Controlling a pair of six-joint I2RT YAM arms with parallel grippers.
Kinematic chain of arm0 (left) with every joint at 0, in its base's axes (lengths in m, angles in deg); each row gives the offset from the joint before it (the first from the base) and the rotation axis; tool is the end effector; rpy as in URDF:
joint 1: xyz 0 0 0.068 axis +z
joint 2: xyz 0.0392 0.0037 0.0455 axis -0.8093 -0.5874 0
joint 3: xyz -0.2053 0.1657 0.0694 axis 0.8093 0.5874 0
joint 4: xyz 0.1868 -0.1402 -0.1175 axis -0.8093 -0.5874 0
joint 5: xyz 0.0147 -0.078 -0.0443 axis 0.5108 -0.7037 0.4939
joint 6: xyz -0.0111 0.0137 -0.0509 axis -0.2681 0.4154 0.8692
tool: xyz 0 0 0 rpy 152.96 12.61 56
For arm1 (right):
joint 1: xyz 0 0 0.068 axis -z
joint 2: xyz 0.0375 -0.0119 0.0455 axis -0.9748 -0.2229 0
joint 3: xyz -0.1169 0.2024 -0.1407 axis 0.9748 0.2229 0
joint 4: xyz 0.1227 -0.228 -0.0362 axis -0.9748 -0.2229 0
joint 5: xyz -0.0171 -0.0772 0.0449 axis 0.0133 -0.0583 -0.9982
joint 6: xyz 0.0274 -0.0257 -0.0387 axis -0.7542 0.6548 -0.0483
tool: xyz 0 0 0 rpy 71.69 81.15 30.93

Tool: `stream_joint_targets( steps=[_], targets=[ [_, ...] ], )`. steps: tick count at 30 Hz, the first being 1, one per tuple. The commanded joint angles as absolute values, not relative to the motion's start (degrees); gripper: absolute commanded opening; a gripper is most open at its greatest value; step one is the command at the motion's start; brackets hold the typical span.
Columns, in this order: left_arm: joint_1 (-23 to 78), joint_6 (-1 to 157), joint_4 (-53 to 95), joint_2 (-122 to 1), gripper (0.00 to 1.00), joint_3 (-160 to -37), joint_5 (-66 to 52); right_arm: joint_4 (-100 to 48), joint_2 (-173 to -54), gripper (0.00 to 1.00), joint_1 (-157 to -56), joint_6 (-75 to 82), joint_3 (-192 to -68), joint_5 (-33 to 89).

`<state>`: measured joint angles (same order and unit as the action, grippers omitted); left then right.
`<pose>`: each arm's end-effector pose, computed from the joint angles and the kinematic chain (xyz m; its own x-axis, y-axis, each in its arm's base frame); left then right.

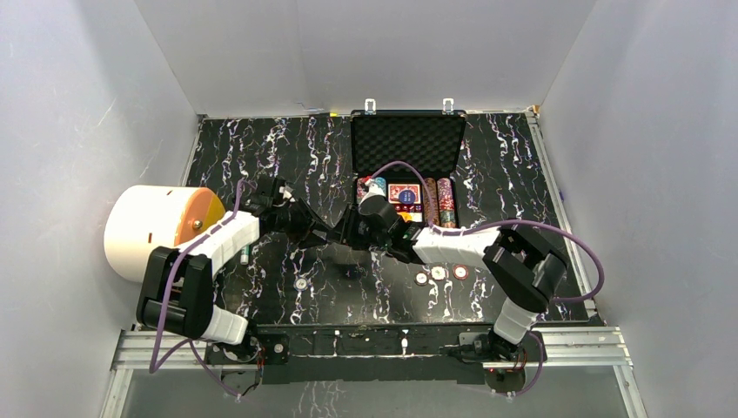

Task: Pack up texas hold em set

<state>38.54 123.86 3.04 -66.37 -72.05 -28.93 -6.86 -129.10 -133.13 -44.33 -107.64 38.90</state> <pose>0.2652 -0.0922 0.1978 -0.8569 -0.5154 0.0005 -0.3488 0.5793 -0.7367 0.2084 0.3059 0.2045 -0.7920 0.2847 -0.5402 -0.2714 0.6284 0.7290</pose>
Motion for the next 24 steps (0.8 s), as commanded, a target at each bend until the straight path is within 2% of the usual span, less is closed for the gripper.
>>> stream_joint_targets(
  steps=[1,5,11,12,16,20,24],
  targets=[
    [38.27,125.37,2.69,-63.80,0.35,-71.50,-34.53,-3.05,-129.88,0.33,-132.72,-44.87,-107.30,42.35],
    [38.29,126.08,3.20,-63.49,0.35,-71.11,-35.15,-2.47,-130.85,0.28,-132.69,-44.76,-107.92,43.14],
    [38.25,126.58,3.66,-63.41,0.37,-71.01,-34.94,-2.55,-131.60,0.03,-132.70,-43.94,-108.33,43.91],
    [38.29,126.36,3.55,-63.41,0.41,-71.26,-34.53,-3.05,-131.26,0.00,-132.75,-43.17,-108.34,44.36],
    [38.29,124.33,2.45,-60.29,0.65,-73.28,-29.97,-4.74,-127.01,0.00,-132.46,-33.09,-108.03,42.42],
    [38.94,118.89,-1.52,-57.68,0.77,-78.71,-19.84,-14.93,-121.54,0.00,-129.98,-16.05,-110.40,36.25],
    [39.09,111.92,-2.83,-54.42,0.81,-83.04,-10.63,-23.15,-117.60,0.00,-126.14,2.39,-110.72,29.23]
  ],
)
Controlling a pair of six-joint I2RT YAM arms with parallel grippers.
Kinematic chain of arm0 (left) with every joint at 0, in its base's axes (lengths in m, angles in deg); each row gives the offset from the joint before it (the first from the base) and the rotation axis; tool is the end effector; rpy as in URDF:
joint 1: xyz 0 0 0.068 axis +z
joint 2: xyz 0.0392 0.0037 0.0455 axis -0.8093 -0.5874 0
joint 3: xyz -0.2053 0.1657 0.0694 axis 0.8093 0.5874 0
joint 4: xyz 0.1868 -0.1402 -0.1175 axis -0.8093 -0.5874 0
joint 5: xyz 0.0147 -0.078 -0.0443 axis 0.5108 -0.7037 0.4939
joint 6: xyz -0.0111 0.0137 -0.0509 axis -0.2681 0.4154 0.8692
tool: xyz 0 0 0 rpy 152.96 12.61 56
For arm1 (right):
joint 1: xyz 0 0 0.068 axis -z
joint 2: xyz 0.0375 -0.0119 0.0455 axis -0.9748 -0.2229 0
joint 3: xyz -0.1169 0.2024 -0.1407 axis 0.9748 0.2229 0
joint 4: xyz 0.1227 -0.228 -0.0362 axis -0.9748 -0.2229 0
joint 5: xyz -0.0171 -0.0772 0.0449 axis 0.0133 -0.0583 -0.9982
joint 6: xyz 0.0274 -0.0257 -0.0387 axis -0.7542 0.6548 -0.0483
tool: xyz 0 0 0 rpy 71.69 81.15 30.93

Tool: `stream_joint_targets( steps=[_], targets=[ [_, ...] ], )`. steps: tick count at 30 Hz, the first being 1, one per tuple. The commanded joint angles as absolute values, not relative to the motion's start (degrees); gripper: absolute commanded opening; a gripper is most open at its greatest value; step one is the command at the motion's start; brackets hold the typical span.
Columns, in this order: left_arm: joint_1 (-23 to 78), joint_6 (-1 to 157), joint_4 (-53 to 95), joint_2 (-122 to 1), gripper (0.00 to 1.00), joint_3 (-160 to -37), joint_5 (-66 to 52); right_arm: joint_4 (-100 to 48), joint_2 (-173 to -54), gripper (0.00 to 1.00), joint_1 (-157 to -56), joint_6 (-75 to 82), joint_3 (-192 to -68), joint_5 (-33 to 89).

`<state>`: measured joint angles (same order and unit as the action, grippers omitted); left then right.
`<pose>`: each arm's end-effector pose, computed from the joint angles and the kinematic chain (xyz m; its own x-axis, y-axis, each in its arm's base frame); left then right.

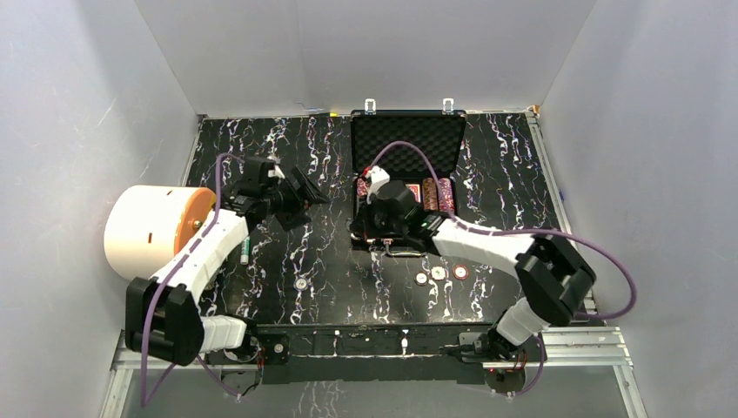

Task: Pack up texas hold em set

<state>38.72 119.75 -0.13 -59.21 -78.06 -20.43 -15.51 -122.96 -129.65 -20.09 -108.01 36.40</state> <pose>0.2650 -0.0863 0.2577 -0.7960 -0.5523 -0.2477 -0.2059 0.6319 -0.7472 0.2149 0.2800 0.2283 -0.6398 0.0001 -0.7685 -0.5409 0.7103 0.4504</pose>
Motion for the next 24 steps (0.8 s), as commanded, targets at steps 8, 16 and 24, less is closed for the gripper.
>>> stream_joint_targets(
  steps=[8,16,24],
  targets=[
    [39.06,100.77,-0.36,-51.15,0.82,-81.40,-5.49,-37.45,-119.15,0.00,-121.45,30.97,-114.95,24.77],
    [39.09,96.50,2.03,-52.73,0.82,-77.67,-5.24,-40.79,-125.67,0.00,-120.75,43.03,-119.11,28.00],
    [39.08,94.99,3.12,-54.42,0.82,-75.62,-4.40,-38.45,-126.97,0.03,-120.66,44.37,-119.27,29.66]
  ],
)
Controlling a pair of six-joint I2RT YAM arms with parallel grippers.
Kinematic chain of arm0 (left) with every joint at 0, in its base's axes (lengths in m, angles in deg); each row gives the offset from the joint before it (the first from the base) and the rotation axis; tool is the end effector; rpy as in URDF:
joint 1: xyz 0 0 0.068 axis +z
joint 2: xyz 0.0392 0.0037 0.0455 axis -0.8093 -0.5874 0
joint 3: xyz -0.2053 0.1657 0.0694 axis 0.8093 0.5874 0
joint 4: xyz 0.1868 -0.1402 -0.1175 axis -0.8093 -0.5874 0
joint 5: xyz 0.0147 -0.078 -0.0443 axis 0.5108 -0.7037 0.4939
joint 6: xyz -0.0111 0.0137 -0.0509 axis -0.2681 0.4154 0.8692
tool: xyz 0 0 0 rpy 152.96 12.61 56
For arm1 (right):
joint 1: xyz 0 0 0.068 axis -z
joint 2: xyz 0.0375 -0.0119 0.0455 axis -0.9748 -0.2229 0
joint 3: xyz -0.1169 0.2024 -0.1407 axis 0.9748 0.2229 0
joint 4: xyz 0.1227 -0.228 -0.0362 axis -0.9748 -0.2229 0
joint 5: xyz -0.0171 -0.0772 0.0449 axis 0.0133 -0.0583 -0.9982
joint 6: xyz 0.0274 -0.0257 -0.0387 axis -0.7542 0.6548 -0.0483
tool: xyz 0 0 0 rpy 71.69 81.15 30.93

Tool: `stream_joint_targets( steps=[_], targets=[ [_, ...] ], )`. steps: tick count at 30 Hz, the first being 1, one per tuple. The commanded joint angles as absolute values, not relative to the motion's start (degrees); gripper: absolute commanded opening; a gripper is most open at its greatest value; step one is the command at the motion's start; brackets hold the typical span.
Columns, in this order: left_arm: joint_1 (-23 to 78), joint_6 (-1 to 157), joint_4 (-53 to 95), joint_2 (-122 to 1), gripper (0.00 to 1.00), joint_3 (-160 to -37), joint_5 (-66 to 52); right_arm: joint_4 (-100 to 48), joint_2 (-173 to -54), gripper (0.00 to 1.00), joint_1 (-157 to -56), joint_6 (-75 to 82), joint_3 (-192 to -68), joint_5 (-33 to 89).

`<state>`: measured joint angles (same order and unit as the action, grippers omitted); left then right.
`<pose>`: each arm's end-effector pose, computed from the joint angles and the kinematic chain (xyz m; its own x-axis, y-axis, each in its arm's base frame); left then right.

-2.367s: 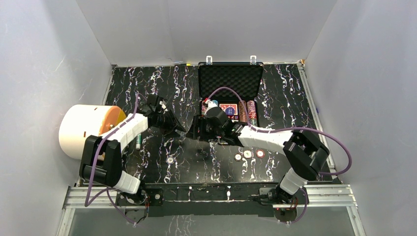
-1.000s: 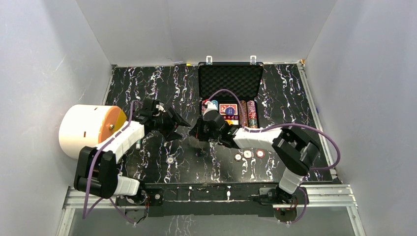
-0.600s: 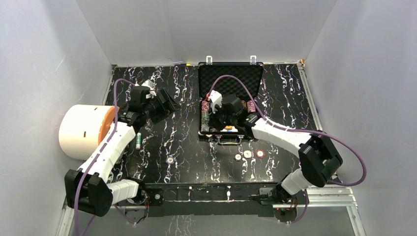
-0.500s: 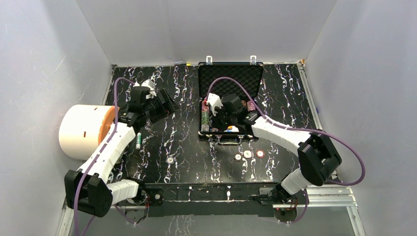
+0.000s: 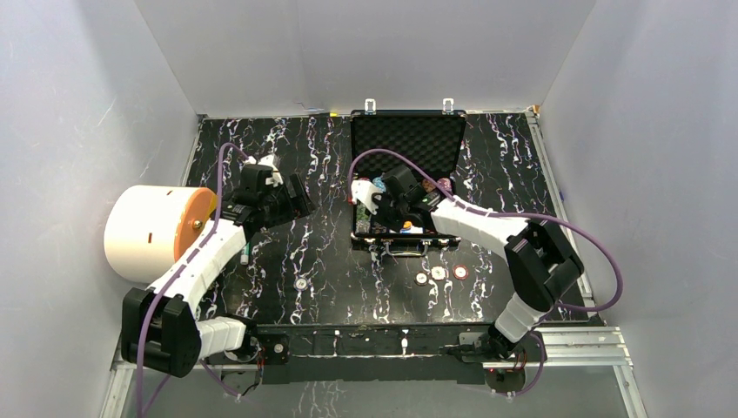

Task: Pack up texas hold em set

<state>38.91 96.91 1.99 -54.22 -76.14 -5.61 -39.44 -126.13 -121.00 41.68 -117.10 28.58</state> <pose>0.2559 -0.0737 0.2701 -0.6751 -0.3375 -0.6559 0.0161 0.8822 -0.4706 0.2535 0.2502 0.2246 -0.0449 -0.7567 -0.6522 -0.9091 0.3016 -0.2873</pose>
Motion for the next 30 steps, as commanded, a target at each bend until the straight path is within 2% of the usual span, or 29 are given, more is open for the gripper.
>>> stream_joint_targets(
  steps=[1,7,11,14,17,21,22,30],
  targets=[
    [39.01,94.91,3.14,-54.60,0.82,-75.52,-4.35,-38.19,-127.15,0.03,-120.66,44.20,-119.19,29.96],
    [39.08,94.73,3.15,-55.31,0.82,-75.29,-4.25,-39.35,-129.16,0.11,-120.47,44.69,-119.72,29.54],
    [39.07,94.55,3.03,-55.69,0.82,-75.24,-4.25,-39.86,-130.20,0.33,-120.48,42.54,-121.37,30.79],
    [39.12,94.59,2.84,-55.87,0.82,-75.36,-4.26,-39.20,-129.72,0.41,-119.78,38.89,-122.37,31.27],
    [39.11,94.55,2.86,-55.82,0.82,-75.32,-4.17,-37.90,-127.37,0.41,-118.67,36.79,-121.66,29.89],
    [39.16,94.59,3.05,-56.05,0.82,-75.06,-4.30,-34.84,-124.75,0.25,-118.25,37.33,-118.82,26.30],
    [39.17,94.62,2.98,-56.07,0.82,-75.13,-4.33,-35.17,-124.65,0.23,-118.20,37.59,-118.72,25.30],
    [39.15,95.71,1.46,-55.70,0.82,-75.76,-3.39,-35.75,-127.12,0.33,-118.34,33.83,-119.72,22.88]
  ],
)
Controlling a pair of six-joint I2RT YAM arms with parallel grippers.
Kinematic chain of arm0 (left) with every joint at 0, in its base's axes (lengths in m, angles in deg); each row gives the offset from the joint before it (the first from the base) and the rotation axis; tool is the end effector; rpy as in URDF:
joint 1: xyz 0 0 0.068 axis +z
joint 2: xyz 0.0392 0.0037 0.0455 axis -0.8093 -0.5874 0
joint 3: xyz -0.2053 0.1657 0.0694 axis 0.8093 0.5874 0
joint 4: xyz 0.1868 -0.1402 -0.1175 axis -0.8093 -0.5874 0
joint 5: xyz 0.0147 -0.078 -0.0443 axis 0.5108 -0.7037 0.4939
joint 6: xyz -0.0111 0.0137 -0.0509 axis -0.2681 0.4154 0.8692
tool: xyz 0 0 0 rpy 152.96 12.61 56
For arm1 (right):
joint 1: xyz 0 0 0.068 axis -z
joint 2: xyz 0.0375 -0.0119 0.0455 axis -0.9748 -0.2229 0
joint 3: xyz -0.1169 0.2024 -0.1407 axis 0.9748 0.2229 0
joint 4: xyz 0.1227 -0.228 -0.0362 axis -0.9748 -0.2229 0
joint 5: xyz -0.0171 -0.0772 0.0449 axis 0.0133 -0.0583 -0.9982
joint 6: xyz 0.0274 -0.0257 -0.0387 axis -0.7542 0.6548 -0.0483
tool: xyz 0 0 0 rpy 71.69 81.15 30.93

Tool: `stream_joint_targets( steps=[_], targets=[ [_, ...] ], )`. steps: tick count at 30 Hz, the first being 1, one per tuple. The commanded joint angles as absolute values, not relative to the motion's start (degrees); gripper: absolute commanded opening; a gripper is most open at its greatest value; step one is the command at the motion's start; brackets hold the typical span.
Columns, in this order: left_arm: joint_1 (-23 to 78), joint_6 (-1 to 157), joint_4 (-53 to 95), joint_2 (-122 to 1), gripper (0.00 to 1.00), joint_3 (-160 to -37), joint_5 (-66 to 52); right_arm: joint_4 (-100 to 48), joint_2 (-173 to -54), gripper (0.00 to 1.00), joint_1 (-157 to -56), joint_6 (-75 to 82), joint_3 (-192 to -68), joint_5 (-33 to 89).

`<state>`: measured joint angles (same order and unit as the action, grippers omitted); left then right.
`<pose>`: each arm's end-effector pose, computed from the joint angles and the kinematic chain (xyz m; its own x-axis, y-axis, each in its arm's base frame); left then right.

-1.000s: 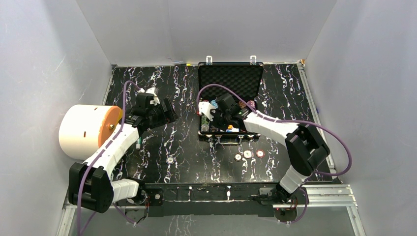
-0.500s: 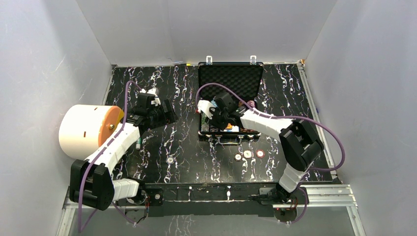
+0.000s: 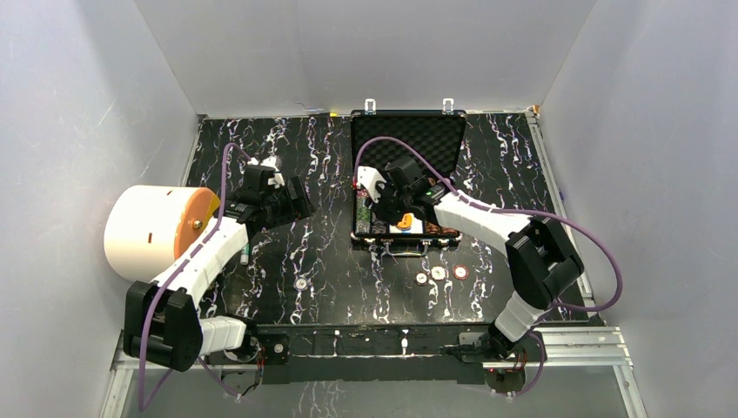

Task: Pack up texas hold em set

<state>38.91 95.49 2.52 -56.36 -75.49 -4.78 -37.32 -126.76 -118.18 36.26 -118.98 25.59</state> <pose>0.2610 -0.0746 0.2577 -0.6945 -0.3110 -0.6488 0.0066 0.8989 -0.4380 0.2708 0.2445 0.2345 -0.1250 -0.6771 -0.7252 -0.8923 0.3964 -0.2162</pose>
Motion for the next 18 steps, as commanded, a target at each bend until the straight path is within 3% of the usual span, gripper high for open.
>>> stream_joint_targets(
  steps=[1,9,14,18],
  targets=[
    [39.09,96.31,0.56,-55.55,0.82,-75.82,-2.71,-36.15,-127.85,0.33,-118.33,33.45,-120.15,22.72],
    [39.13,101.52,-8.57,-54.75,0.82,-74.59,-3.45,-37.13,-130.19,0.31,-118.71,33.19,-120.67,21.43],
    [39.17,102.38,-8.73,-52.82,0.82,-72.03,-4.86,-37.15,-131.49,0.12,-118.73,33.11,-121.25,24.20],
    [39.16,102.25,-8.47,-52.94,0.82,-71.43,-5.58,-38.20,-133.75,0.03,-118.72,33.02,-122.20,25.38]
  ],
)
